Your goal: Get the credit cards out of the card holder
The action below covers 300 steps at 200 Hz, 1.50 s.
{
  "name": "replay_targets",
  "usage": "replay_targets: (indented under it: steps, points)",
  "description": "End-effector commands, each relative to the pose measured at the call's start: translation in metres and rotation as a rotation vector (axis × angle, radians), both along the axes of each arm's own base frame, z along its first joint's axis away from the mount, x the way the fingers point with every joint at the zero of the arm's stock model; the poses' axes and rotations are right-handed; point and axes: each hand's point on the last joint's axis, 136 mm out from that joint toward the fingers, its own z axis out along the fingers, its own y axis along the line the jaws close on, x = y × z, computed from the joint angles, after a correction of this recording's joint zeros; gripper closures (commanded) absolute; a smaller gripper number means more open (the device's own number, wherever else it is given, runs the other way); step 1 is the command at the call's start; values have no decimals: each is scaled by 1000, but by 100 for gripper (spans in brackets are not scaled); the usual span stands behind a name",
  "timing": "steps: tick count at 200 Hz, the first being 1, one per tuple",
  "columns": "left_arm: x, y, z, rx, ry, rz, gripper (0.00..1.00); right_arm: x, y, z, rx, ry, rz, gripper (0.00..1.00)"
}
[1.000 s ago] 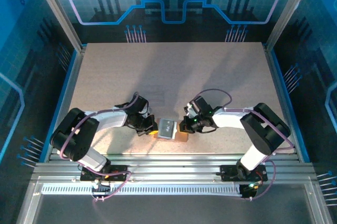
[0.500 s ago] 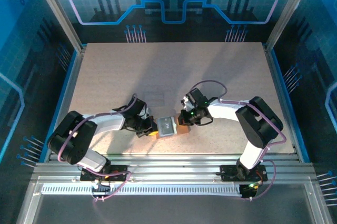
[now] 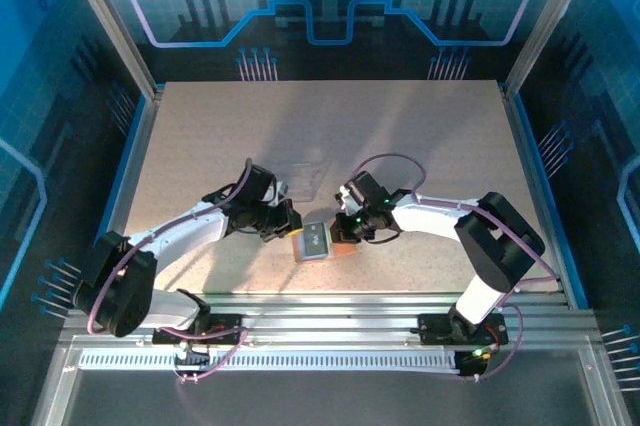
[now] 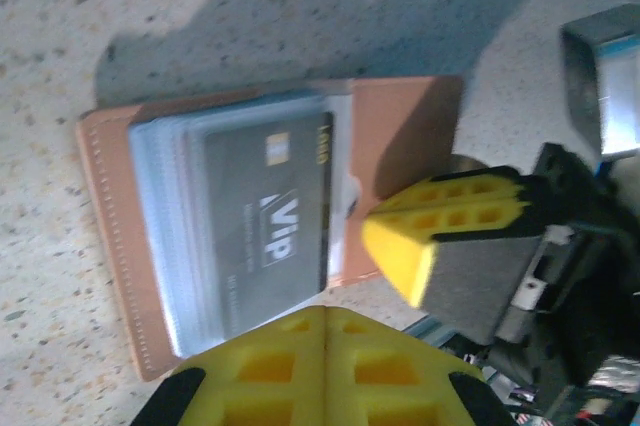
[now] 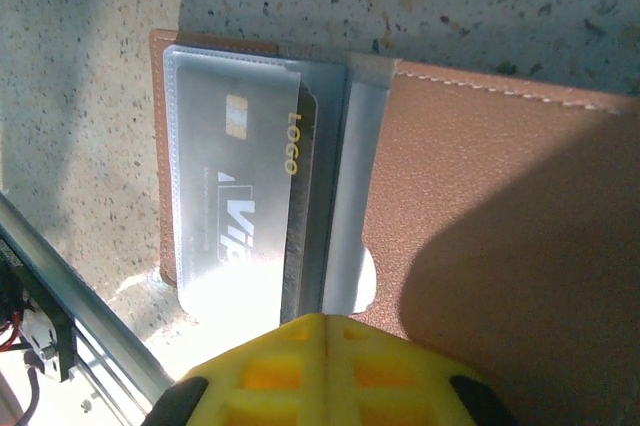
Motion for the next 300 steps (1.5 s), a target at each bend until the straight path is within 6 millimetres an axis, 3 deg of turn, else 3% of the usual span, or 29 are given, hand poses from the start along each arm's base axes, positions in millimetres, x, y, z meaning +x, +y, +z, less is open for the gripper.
replay_targets:
  steps: [1,51,84,117,123,176,247,300]
  points:
    - [-5,-4,-3,1,47,-6,100,1,7,7,-15,-5,4,95]
    - [-6,-26,-17,7,70,-63,100,2,7,-1,-71,-9,7,96]
    - [-7,-41,-24,26,69,-88,100,1,-4,-5,-120,-24,-9,96]
    - [-4,-43,-28,24,63,-76,100,-7,-9,-13,-133,0,-19,96]
    - [-4,-43,-29,26,64,-79,100,-16,-14,-22,-148,25,-17,96]
    - [-5,-39,-35,59,65,-80,100,-39,2,-33,-131,62,5,97]
    - [-8,-26,-49,157,74,-105,100,-25,-8,-21,-166,-2,-17,97]
    - [-10,-27,-56,137,88,-101,100,-14,-16,-24,-168,2,-27,97]
